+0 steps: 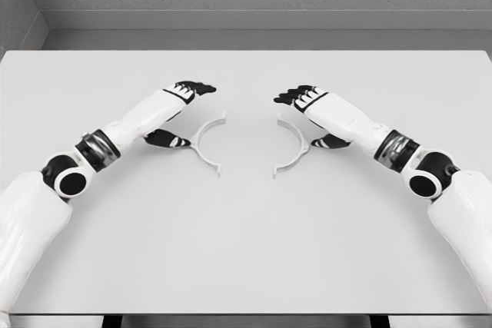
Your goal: Assemble PVC drainage pipe clamps
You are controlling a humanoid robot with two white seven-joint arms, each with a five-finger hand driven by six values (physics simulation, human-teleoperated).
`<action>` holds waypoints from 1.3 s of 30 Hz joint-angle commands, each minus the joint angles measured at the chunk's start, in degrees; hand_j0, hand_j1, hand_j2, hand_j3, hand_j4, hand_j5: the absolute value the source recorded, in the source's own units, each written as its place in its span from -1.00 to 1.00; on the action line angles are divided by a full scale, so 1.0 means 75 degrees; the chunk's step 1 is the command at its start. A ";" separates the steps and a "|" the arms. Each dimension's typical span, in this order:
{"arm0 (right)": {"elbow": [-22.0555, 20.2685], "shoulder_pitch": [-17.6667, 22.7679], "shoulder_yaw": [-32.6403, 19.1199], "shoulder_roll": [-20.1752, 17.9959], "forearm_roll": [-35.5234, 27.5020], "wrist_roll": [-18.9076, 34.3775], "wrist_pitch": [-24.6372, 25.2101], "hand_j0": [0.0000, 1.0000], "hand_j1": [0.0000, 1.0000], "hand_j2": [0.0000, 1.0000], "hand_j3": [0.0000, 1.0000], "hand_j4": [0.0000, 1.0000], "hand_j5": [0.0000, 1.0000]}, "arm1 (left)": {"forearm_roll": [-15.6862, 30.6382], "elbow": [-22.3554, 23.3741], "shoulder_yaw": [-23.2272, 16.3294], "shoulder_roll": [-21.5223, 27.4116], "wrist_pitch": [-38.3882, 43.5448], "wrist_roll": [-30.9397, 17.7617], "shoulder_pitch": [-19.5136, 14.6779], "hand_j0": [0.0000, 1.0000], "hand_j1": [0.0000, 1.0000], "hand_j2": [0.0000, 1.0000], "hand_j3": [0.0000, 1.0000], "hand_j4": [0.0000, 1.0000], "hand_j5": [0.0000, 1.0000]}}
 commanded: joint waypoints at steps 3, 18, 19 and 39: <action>-0.0010 -0.0012 0.0092 0.0084 -0.0053 -0.0001 0.0005 1.00 1.00 1.00 1.00 1.00 1.00 | 0.0042 -0.0020 0.0005 -0.0105 0.0004 0.0004 -0.0012 1.00 1.00 1.00 1.00 1.00 1.00; 0.0025 -0.0199 0.0326 0.0471 -0.0042 0.0128 0.0005 1.00 1.00 1.00 1.00 1.00 1.00 | -0.0263 -0.0031 0.0005 -0.0468 0.0004 0.0004 -0.0059 1.00 1.00 1.00 1.00 1.00 1.00; 0.0037 -0.0211 0.0349 0.0483 -0.0042 0.0128 0.0005 1.00 1.00 1.00 1.00 1.00 1.00 | -0.0263 -0.0031 0.0005 -0.0468 0.0004 0.0004 -0.0059 1.00 1.00 1.00 1.00 1.00 1.00; -0.0947 -0.0106 -0.1268 -0.0759 -0.1002 0.0316 0.0005 1.00 1.00 1.00 1.00 1.00 1.00 | -0.0216 0.0074 0.0192 -0.0222 0.0004 0.0039 -0.0387 1.00 1.00 1.00 1.00 1.00 1.00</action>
